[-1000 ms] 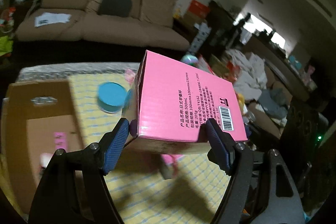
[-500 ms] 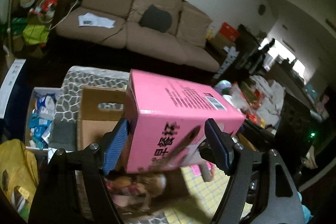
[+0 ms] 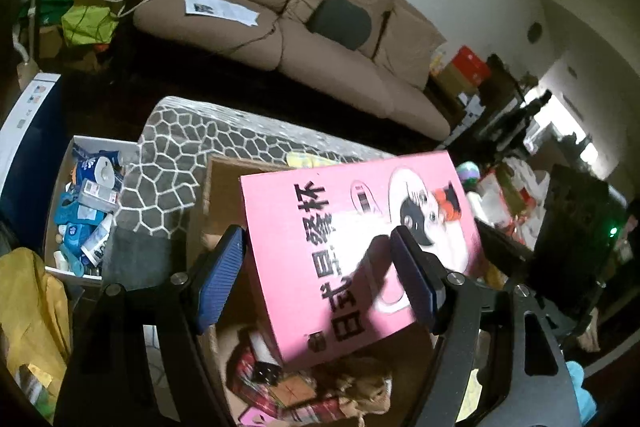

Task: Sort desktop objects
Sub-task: 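Lift the pink box with both tools and carry it over the cardboard box, then lower the pink box into the cardboard box and open both tools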

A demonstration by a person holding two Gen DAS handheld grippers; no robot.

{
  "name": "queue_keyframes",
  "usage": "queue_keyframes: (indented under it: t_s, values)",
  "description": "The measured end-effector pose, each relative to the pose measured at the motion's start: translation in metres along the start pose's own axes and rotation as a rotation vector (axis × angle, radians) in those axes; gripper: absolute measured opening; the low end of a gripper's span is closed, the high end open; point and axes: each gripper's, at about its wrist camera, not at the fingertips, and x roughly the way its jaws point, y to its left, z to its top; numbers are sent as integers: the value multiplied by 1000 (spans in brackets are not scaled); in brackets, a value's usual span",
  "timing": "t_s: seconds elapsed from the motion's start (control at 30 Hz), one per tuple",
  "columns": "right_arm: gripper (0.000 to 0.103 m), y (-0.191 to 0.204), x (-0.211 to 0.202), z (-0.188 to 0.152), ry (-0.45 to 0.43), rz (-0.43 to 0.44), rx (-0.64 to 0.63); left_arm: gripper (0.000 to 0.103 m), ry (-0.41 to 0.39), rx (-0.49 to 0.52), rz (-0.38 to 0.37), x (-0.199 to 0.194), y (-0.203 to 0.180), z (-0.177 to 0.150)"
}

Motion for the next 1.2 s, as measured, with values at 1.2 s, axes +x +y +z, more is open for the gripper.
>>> queue_keyframes:
  t_s: [1.2]
  values:
    - [95, -31, 18, -28, 139, -126, 43, 76, 88, 17, 95, 19, -18, -13]
